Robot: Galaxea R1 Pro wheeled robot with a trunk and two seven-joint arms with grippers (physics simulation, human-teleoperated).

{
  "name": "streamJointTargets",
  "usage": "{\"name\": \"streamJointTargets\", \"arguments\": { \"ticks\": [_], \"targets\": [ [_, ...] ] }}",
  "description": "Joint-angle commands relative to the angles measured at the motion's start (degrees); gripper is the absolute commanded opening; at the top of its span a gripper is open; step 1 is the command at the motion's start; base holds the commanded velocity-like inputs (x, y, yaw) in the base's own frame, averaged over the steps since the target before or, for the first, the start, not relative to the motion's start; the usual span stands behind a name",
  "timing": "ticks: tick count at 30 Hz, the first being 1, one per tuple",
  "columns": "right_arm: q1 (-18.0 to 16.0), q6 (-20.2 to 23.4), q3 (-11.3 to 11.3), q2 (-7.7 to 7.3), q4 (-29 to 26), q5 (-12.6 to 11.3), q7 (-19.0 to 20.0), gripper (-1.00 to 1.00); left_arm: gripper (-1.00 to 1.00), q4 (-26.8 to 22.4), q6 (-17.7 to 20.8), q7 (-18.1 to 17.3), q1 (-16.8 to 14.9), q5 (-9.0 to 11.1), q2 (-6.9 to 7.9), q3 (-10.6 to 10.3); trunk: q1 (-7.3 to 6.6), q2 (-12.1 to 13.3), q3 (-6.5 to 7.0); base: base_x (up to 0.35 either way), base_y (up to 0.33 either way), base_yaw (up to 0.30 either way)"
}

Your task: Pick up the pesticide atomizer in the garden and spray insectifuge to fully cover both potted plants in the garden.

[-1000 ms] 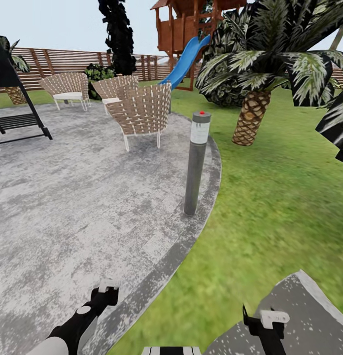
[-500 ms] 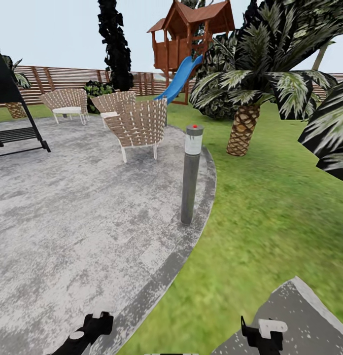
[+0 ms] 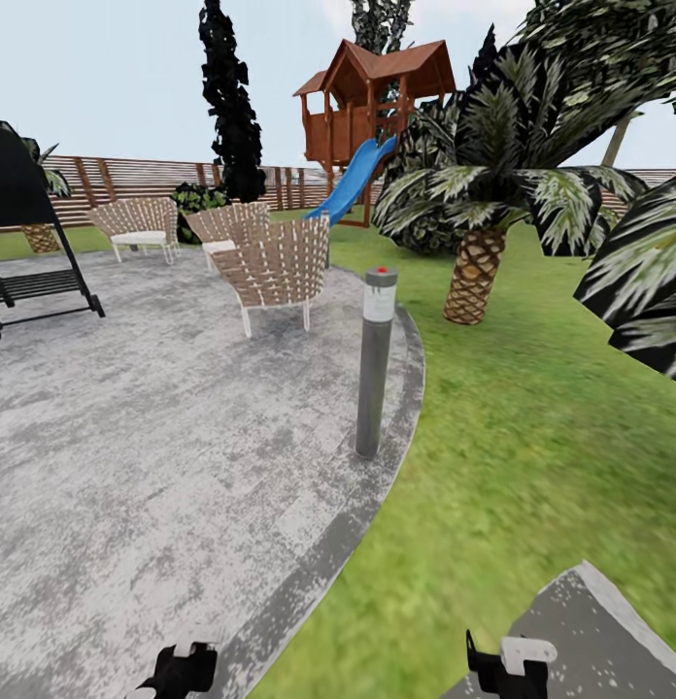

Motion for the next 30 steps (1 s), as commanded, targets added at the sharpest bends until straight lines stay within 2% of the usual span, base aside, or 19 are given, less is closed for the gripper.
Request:
{"name": "streamJointTargets", "arguments": {
  "ticks": [1, 30],
  "targets": [
    [-0.02, -0.15, 0.04, 0.01, 0.13, 0.04, -0.16, 1.00, -1.00, 0.02, -0.35, -0.14, 0.13, -0.19, 0.00, 0.14, -0.24, 0.40, 0.14, 0.000, 0.000, 0.000],
    [-0.02, -0.26, -0.04, -0.29, -0.02, 0.11, -0.25, 1.00, -1.00, 0.04, -0.82, -0.56, 0.40, -0.08, -0.13, 0.31, -6.61, 12.03, 5.35, 0.000, 0.000, 0.000]
  ]
}}
